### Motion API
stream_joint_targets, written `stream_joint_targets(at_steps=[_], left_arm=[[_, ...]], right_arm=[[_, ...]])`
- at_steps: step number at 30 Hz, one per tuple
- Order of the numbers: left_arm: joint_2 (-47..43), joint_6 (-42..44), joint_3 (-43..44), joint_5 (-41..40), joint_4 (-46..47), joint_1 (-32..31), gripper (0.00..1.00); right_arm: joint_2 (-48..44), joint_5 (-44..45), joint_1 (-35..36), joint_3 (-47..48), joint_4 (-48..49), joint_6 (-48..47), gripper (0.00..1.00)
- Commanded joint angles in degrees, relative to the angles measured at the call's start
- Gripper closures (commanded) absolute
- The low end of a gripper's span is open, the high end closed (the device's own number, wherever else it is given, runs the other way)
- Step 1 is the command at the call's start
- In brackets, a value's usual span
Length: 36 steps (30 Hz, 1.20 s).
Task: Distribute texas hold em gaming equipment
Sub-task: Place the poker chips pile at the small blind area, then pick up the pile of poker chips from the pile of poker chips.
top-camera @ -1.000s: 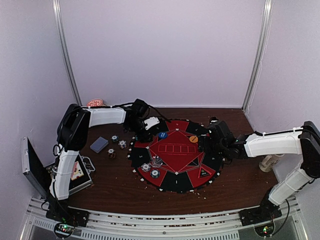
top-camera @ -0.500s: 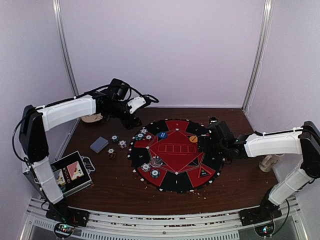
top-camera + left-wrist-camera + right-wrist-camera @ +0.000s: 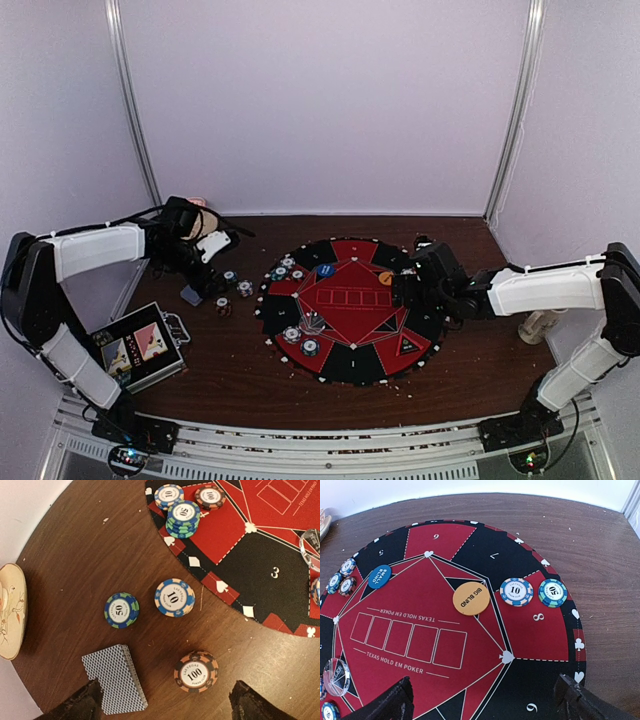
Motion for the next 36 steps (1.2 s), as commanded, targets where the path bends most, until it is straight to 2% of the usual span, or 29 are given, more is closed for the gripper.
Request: stream_joint_targets(at_steps=[1, 6, 15, 21, 36], left_arm=[[-1.7, 2.5, -2.2, 5.7, 0.9, 1.9, 0.06], [1.0, 4.0, -1.8, 10.4, -1.2, 2.7, 0.05], [8.1, 4.8, -0.3, 10.1, -0.7, 3.5, 0.07], [8.9, 4.2, -0.3, 8.4, 1.4, 4.3, 0.1], [11.9, 5.1, 1.3, 9.9, 0.4, 4.6, 0.26]], right_arm=[[-0.2, 0.5, 0.5, 1.6, -0.1, -0.5, 0.0], [0.2, 0.9, 0.6, 1.7, -0.1, -0.5, 0.0], [0.6, 0.9, 0.6, 1.9, -0.2, -0.6, 0.01], [0.2, 1.0, 0.5, 1.7, -0.1, -0.5, 0.01], [0.2, 0.9, 0.5, 1.8, -0.2, -0.4, 0.01]])
